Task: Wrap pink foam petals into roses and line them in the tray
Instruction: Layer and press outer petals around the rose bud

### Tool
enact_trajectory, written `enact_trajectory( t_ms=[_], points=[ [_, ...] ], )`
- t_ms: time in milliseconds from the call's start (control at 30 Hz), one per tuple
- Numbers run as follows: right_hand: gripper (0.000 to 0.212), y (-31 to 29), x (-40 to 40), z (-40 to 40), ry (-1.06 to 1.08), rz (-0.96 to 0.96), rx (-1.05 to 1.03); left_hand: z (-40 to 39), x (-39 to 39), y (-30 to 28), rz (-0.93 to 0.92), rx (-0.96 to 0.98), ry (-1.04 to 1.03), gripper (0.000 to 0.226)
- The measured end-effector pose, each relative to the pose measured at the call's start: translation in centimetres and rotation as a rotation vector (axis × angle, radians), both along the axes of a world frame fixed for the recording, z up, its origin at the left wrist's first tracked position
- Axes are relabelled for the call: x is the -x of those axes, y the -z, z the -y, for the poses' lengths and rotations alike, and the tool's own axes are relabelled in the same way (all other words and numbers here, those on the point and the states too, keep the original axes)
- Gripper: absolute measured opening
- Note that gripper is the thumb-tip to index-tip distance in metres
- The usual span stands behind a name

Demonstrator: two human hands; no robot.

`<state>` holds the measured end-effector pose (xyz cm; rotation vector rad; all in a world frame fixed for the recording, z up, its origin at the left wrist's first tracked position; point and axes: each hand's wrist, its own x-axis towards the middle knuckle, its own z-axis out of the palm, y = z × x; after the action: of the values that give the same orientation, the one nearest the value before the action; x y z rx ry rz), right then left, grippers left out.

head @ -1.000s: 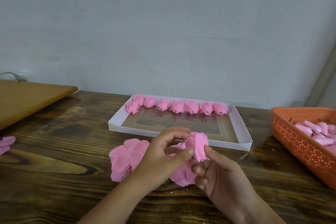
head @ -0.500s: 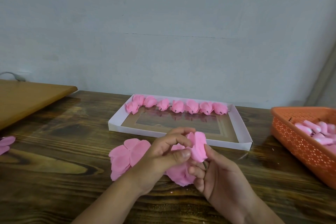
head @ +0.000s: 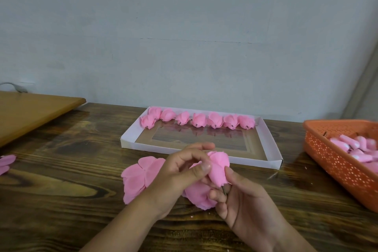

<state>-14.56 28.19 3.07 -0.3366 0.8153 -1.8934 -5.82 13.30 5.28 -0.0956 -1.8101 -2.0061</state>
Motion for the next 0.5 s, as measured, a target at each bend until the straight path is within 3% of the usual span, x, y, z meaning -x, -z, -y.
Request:
enact_trajectory(
  t_ms=[333,500],
  points=[
    [0.056,-0.28,0.05,-0.08,-0.087,-0.101,0.033,-0.41,0.4,0.27,0.029,-0.005,-0.198,0.011],
    [0.06,-0.25,0.15,-0.15,-0.102,-0.07,0.069,-0.42,0.27,0.25,0.026,-0.011,-0.12,0.012]
  ],
)
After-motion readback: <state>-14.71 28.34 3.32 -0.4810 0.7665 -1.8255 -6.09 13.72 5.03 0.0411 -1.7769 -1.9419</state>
